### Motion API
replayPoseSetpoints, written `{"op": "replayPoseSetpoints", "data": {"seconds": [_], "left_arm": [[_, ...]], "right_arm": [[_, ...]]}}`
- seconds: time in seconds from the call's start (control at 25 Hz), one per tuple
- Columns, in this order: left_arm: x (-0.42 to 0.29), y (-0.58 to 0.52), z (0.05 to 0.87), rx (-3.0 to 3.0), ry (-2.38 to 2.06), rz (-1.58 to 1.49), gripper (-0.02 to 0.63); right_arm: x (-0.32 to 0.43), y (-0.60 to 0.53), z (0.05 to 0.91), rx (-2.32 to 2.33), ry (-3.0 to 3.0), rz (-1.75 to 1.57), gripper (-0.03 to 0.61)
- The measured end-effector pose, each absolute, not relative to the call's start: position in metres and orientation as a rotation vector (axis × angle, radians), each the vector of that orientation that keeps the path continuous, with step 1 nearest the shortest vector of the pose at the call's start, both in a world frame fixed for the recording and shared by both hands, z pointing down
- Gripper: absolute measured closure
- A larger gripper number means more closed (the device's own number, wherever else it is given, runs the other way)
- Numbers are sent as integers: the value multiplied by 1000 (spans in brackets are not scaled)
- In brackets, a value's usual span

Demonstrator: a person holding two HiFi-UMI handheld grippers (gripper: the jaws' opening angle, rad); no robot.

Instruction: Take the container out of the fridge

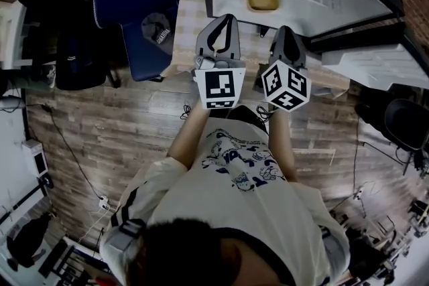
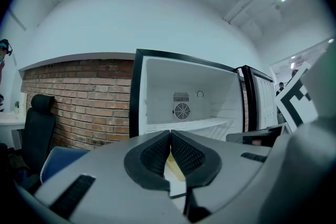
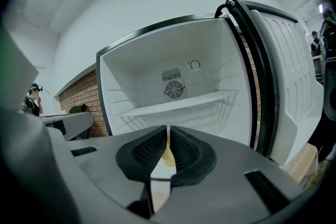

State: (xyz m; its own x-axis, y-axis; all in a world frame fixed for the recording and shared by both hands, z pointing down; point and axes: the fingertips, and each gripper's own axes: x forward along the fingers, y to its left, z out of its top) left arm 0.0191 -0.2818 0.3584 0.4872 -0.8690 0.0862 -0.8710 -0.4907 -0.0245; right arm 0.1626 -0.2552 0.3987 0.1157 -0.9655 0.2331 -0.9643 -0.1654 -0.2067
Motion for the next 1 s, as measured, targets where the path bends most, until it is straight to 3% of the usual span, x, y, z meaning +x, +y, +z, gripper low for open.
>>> {"op": "replayPoseSetpoints", "data": {"seconds": [1.0], "left_arm": [[37, -327, 403, 2555, -1588, 261, 595]], "right_arm": [[185, -313, 460, -2334, 2043, -789, 535]]}}
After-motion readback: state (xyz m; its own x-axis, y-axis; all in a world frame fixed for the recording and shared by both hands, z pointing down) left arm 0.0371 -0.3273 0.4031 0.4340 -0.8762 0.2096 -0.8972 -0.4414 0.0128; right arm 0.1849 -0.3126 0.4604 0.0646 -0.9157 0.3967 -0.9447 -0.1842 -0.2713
